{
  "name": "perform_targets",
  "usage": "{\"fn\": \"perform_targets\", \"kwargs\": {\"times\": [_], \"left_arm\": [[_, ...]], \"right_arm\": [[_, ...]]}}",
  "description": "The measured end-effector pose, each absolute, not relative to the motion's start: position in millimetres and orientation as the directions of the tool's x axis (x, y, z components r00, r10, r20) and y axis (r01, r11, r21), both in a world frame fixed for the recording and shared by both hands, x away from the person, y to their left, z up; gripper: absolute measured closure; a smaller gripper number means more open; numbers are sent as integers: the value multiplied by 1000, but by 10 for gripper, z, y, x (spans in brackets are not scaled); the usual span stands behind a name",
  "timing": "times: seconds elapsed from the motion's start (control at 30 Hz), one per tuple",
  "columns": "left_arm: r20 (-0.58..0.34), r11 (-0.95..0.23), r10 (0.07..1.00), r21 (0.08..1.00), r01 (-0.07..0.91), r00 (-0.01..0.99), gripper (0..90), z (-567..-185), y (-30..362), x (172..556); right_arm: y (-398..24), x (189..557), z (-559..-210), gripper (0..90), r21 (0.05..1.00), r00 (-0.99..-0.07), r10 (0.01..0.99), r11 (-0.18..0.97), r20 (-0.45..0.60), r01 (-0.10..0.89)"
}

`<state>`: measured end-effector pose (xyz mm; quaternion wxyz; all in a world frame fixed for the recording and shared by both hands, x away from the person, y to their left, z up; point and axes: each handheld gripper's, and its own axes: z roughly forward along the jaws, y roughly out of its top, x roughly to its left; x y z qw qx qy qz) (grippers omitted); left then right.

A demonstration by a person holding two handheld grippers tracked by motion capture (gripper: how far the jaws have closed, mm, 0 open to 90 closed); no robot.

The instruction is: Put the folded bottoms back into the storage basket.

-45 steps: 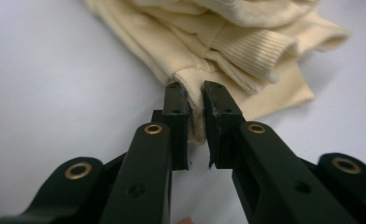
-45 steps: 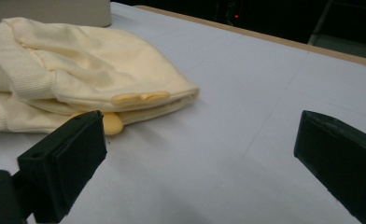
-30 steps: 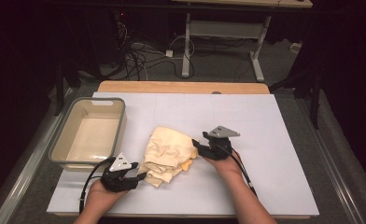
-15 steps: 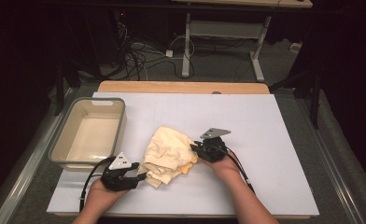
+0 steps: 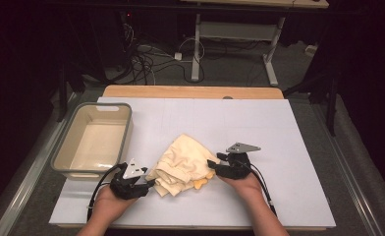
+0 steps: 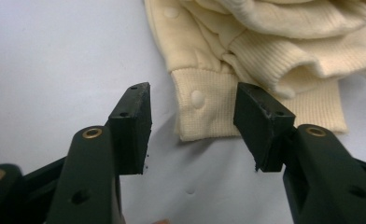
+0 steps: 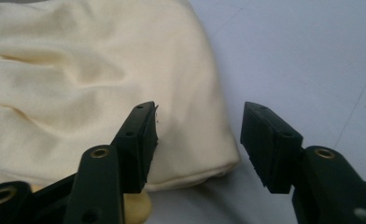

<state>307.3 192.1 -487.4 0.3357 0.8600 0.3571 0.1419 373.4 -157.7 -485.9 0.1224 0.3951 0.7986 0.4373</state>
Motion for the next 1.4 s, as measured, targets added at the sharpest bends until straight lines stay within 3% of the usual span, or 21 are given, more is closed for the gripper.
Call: {"fn": "perform_targets", "kwargs": {"times": [0.07, 0.13, 0.33, 0.47, 0.8, 1.13, 1.27, 1.4], "left_arm": [[-51, -499, 716, 661, 561, 697, 460, -4870, 1921, 3125], [-78, -492, 716, 650, 579, 694, 467, -4865, 1919, 3149], [-124, -521, 694, 592, 614, 709, 627, -4804, 1863, 3216], [-121, -552, 679, 566, 612, 724, 732, -4771, 1821, 3227], [-14, -679, 646, 446, 583, 763, 761, -4640, 1650, 3288], [-12, -735, 628, 321, 597, 778, 766, -4528, 1546, 3404], [-13, -750, 621, 279, 600, 783, 769, -4490, 1510, 3447], [8, -780, 596, 246, 576, 803, 769, -4466, 1471, 3460]], "right_arm": [[-1547, 3742, -4865, 416, 796, -655, 745, 319, 125, 515], [-1531, 3747, -4873, 421, 786, -660, 742, 336, 117, 518], [-1493, 3757, -4893, 644, 765, -689, 715, 377, 118, 522], [-1494, 3746, -4892, 736, 769, -707, 698, 388, 115, 508], [-1478, 3679, -4884, 785, 793, -722, 689, 406, 62, 455], [-1471, 3563, -4860, 789, 840, -710, 704, 401, -28, 365], [-1477, 3551, -4840, 789, 856, -699, 714, 339, 37, 391], [-1449, 3538, -4799, 792, 862, -695, 718, 334, 29, 381]]}}
